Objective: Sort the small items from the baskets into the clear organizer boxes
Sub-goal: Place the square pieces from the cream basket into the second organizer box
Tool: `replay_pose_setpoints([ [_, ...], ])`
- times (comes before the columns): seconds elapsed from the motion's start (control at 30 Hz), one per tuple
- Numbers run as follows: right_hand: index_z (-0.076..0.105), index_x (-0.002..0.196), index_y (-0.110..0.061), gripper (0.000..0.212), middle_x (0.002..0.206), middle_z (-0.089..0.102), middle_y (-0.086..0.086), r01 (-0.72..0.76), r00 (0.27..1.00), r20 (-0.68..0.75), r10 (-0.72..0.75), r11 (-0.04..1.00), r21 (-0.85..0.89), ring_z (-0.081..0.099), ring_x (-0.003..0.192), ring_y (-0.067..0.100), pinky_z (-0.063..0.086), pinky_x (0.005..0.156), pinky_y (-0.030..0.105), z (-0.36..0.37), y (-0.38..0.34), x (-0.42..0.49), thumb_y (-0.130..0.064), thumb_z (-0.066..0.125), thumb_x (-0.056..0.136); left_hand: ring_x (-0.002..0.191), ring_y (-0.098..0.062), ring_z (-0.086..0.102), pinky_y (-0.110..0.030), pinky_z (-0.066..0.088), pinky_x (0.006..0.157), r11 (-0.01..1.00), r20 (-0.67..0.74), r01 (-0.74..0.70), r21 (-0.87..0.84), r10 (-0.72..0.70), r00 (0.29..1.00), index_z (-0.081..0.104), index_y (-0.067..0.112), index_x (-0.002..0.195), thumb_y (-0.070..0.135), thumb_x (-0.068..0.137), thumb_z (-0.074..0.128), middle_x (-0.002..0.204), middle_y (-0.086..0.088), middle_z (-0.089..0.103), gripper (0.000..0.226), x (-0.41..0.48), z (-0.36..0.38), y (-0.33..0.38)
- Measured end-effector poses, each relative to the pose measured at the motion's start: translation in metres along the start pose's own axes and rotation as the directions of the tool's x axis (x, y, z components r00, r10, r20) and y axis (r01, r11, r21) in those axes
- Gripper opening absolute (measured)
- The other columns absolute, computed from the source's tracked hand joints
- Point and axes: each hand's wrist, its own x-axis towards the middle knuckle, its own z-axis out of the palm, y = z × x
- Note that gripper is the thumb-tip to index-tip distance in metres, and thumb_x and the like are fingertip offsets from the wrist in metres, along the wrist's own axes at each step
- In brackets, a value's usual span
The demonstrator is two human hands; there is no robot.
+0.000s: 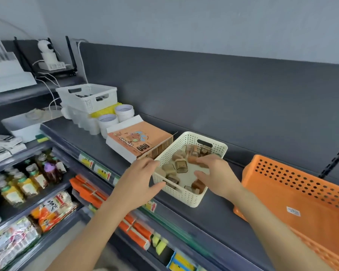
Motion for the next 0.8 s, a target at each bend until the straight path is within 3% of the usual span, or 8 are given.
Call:
replay_pose_setpoints([
  [0.2, 0.058, 0.128, -0.018, 0.04, 0.126, 0.057, -0.002, -0.092, 0.994, -0.059, 0.093, 0.996, 0.019, 0.05, 0.117, 0.012, 0.033, 0.091, 0.013, 0.009, -0.003, 0.013, -0.022, 0.063, 0.089, 0.132, -0.01, 0.033, -0.033, 0.034, 0.109, 0.991, 0.077, -0.113, -0.065, 0.118, 0.99, 0.035, 0.023, 0.144, 0.05, 0.088, 0.053, 0.144, 0.007, 0.037, 0.064, 0.045, 0.016, -0.01],
  [0.3, 0.063, 0.12, -0.018, 0.031, 0.112, 0.057, -0.007, -0.106, 0.991, -0.077, 0.107, 0.994, 0.012, 0.051, 0.101, 0.006, 0.033, 0.074, 0.002, 0.01, 0.001, 0.024, -0.02, 0.062, 0.089, 0.133, -0.01, 0.032, -0.029, 0.033, 0.108, 0.986, 0.106, -0.155, -0.065, 0.161, 0.981, 0.034, 0.023, 0.144, 0.049, 0.088, 0.054, 0.146, 0.007, 0.035, 0.065, 0.069, 0.024, -0.01],
  [0.37, 0.065, 0.116, -0.017, 0.027, 0.111, 0.059, -0.003, -0.121, 0.987, -0.104, 0.12, 0.993, 0.005, 0.056, 0.096, 0.012, 0.036, 0.066, 0.005, 0.008, 0.008, 0.033, -0.019, 0.061, 0.089, 0.134, -0.009, 0.031, -0.028, 0.035, 0.105, 0.983, 0.119, -0.165, -0.076, 0.173, 0.978, 0.033, 0.025, 0.145, 0.049, 0.088, 0.055, 0.147, 0.008, 0.033, 0.065, 0.083, 0.027, -0.011],
  [0.47, 0.063, 0.119, -0.013, 0.031, 0.12, 0.059, 0.004, -0.159, 0.977, -0.144, 0.158, 0.987, 0.006, 0.059, 0.102, 0.021, 0.043, 0.074, 0.015, 0.005, 0.018, 0.045, -0.02, 0.06, 0.09, 0.133, -0.008, 0.032, -0.025, 0.036, 0.1, 0.98, 0.166, -0.182, -0.082, 0.194, 0.967, 0.031, 0.027, 0.145, 0.05, 0.088, 0.055, 0.147, 0.011, 0.032, 0.065, 0.105, 0.038, -0.009],
  [0.57, 0.064, 0.112, -0.007, 0.025, 0.114, 0.061, 0.008, -0.182, 0.97, -0.163, 0.182, 0.983, 0.017, 0.06, 0.1, 0.025, 0.049, 0.082, 0.03, 0.002, 0.026, 0.054, -0.018, 0.061, 0.09, 0.134, -0.008, 0.032, -0.028, 0.034, 0.107, 0.972, 0.236, -0.204, -0.119, 0.227, 0.945, 0.031, 0.025, 0.146, 0.049, 0.087, 0.057, 0.148, 0.009, 0.032, 0.069, 0.129, 0.053, -0.001],
  [0.67, 0.064, 0.117, -0.013, 0.028, 0.114, 0.058, 0.004, -0.194, 0.962, -0.186, 0.201, 0.98, 0.055, 0.059, 0.102, 0.022, 0.044, 0.078, 0.02, 0.001, 0.035, 0.06, -0.016, 0.06, 0.09, 0.136, -0.012, 0.031, -0.03, 0.032, 0.11, 0.964, 0.298, -0.238, -0.123, 0.264, 0.917, 0.029, 0.024, 0.147, 0.048, 0.086, 0.059, 0.15, 0.006, 0.031, 0.072, 0.156, 0.07, 0.008],
  [0.8, 0.061, 0.124, -0.016, 0.035, 0.124, 0.057, 0.003, -0.243, 0.94, -0.229, 0.254, 0.967, 0.075, 0.049, 0.117, 0.015, 0.03, 0.086, 0.012, -0.001, 0.05, 0.066, -0.019, 0.061, 0.09, 0.134, -0.016, 0.033, -0.033, 0.035, 0.109, 0.955, 0.36, -0.264, -0.132, 0.295, 0.885, 0.033, 0.021, 0.146, 0.05, 0.083, 0.061, 0.146, 0.0, 0.036, 0.075, 0.185, 0.097, 0.012],
])
